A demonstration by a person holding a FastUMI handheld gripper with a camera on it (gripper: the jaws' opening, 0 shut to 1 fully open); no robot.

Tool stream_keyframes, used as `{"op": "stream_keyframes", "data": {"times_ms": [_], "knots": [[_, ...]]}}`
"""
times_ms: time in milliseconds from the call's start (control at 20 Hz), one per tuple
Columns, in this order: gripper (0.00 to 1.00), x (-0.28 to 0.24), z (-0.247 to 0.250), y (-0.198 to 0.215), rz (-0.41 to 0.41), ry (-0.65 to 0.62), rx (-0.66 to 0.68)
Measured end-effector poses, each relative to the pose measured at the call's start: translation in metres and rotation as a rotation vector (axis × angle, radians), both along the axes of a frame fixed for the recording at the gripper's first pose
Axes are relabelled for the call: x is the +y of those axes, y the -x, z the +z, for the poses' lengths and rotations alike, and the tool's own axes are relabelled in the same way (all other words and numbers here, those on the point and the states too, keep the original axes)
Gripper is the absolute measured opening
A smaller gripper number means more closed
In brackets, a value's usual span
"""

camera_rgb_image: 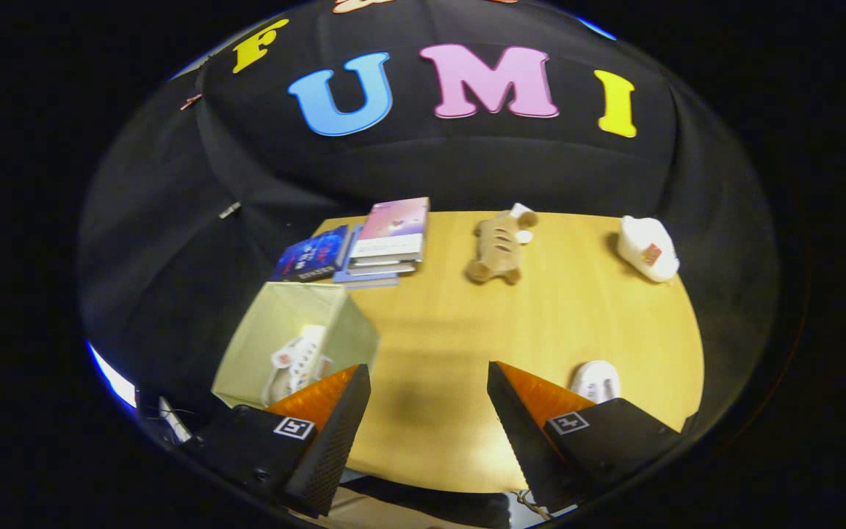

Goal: Open the storage box then place both shoes into the box .Put the left shoe in first, then the right shoe, with the right side of both shoes facing outward in a uniform manner.

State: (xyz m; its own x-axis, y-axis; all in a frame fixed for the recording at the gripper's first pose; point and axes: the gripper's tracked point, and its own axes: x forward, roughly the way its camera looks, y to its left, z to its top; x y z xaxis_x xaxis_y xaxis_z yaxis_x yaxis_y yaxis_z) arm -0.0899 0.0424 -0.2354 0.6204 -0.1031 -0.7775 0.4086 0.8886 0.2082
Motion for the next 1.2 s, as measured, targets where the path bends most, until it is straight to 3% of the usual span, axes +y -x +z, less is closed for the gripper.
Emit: {"op": "stream_keyframes", "data": {"times_ms": [300,450,600,850,950,1050,1100,1200], "knots": [[0.99,-0.084,-0.087,0.135,-0.091,0.102,0.246],[0.99,-0.107,-0.125,0.177,-0.109,0.129,0.338],[0.93,-0.125,-0.157,0.196,-0.086,0.183,0.398],[0.86,-0.141,-0.195,0.185,-0.074,0.192,0.438],[0.78,-0.135,-0.204,0.178,-0.071,0.145,0.429],[0.59,-0.127,-0.205,0.172,-0.062,0.124,0.410],[0.38,-0.127,-0.206,0.172,-0.049,0.147,0.413],[0.30,-0.126,-0.206,0.175,-0.038,0.170,0.432]]}}
